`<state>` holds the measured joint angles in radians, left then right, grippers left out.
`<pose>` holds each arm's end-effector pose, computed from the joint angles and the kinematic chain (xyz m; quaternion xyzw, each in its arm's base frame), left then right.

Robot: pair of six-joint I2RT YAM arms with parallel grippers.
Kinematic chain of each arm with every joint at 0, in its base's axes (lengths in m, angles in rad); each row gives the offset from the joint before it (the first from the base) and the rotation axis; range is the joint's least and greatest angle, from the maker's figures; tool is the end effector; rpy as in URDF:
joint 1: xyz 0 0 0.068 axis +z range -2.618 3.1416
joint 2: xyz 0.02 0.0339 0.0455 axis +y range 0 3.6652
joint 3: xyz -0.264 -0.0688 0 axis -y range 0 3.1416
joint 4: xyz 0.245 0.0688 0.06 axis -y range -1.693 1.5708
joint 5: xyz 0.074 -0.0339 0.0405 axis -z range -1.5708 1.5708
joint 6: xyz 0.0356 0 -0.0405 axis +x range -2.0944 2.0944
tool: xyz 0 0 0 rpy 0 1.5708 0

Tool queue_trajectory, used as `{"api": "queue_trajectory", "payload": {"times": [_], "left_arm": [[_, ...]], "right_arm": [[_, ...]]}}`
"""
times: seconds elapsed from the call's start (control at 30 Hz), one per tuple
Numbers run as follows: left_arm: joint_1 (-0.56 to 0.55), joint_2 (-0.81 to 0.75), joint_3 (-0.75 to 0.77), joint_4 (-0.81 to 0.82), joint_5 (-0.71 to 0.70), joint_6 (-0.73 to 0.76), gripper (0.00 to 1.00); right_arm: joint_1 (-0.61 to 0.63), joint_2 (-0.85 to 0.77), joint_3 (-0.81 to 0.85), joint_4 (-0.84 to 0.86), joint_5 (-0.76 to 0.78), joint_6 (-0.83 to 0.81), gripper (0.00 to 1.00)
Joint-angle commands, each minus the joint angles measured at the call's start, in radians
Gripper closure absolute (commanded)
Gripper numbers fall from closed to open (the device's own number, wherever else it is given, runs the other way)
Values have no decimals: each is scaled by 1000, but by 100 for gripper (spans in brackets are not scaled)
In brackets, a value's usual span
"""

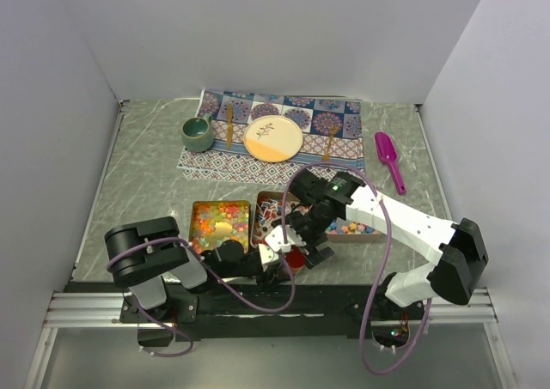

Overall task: Pack the candies
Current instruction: Screw the bottle lid onto the packing bottle.

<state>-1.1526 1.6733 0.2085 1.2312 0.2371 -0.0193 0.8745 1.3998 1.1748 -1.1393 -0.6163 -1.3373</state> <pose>0.0891 -0.2211 0.1137 0.4801 0.6180 -0.4177 0.4615 0.1435 0.2038 0.2766 -0.8612 0.3970 0.2711 0.1648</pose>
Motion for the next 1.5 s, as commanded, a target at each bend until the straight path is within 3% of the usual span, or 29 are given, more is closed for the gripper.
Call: {"api": "queue_trajectory", "payload": {"times": [0.0, 0.23, 0.37, 0.53, 0.87, 1.07, 1.13, 1.2, 1.23, 1.3, 1.33, 1.47], "left_arm": [[1, 22, 25, 11, -38, 9, 99], [1, 36, 35, -7, -47, 44, 99], [-1, 46, 46, -25, -55, 50, 99], [-4, 52, 54, -41, -55, 47, 99], [-6, 48, 58, -56, -85, 53, 99], [-12, 42, 58, -67, -94, 59, 99], [-12, 42, 61, -73, -94, 58, 99], [-13, 42, 65, -79, -91, 56, 99], [-13, 42, 66, -90, -90, 56, 99], [-13, 45, 69, -93, -82, 51, 99], [-15, 46, 71, -93, -79, 48, 99], [-12, 57, 74, -87, -79, 45, 99]], "right_arm": [[18, 27, 22, -13, -40, -62, 4], [20, 79, 55, -5, -63, -36, 15], [20, 87, 46, 9, -72, 4, 28], [20, 65, 8, 47, -57, 82, 37], [38, -11, -161, 280, 58, 549, 50], [40, -18, -207, 386, 90, 782, 52], [38, -24, -218, 406, 95, 822, 50], [40, -35, -219, 388, 86, 845, 36], [38, -44, -218, 363, 90, 851, 22], [31, -73, -196, 310, 108, 827, 14], [24, -87, -187, 279, 113, 810, 0], [-26, -156, -149, 113, 170, 699, 0]]}}
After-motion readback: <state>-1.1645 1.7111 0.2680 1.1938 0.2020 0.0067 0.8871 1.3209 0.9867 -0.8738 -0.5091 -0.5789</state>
